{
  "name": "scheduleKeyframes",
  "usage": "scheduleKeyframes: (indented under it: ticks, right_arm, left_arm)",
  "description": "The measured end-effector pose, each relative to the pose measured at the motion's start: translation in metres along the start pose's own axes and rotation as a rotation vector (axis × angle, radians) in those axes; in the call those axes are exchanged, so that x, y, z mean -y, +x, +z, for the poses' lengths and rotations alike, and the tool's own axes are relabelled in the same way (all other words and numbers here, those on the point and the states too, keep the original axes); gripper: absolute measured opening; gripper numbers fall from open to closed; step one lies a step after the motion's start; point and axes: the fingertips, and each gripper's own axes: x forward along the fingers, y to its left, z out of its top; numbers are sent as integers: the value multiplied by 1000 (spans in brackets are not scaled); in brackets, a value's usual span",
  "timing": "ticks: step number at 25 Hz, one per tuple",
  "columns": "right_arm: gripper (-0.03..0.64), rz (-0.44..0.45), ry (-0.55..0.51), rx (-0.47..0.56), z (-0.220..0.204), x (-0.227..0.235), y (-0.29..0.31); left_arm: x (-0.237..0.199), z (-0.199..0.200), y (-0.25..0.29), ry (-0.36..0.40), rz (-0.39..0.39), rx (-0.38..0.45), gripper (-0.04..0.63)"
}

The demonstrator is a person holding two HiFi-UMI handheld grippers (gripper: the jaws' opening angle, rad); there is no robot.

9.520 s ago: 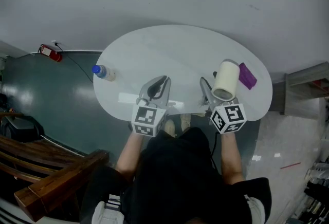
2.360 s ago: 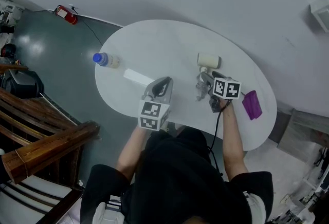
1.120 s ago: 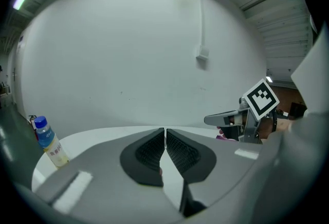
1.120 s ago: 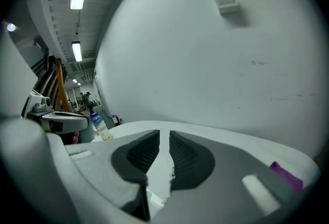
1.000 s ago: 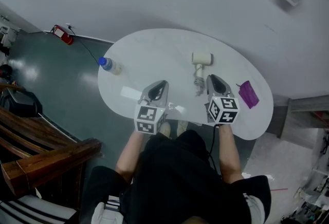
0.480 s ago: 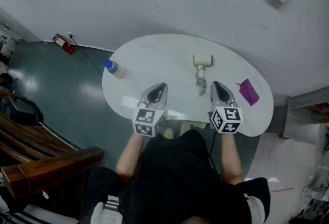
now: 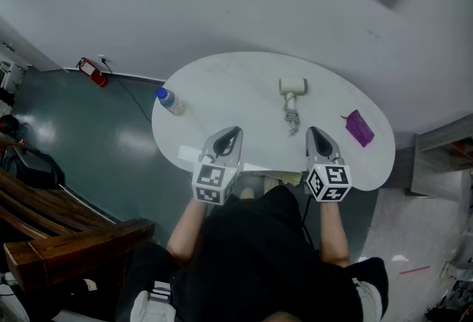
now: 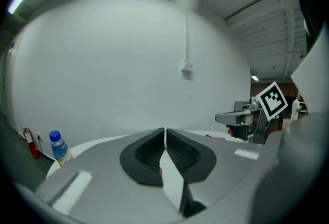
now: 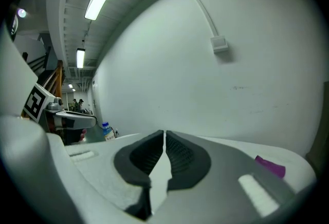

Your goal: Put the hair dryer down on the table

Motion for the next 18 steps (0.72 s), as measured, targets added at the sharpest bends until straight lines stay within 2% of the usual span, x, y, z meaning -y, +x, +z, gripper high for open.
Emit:
scheduleKeyframes:
  ticks: [8,18]
  right_arm:
    - [19,17,21,-21,-14,-8,-11]
    - [18,32,15,-19,-7,-11,-4]
  left_arm:
    - [3,-10,-6,-12,-9,-17,20]
    - [2,-4,-1,-21,-7,-8,20]
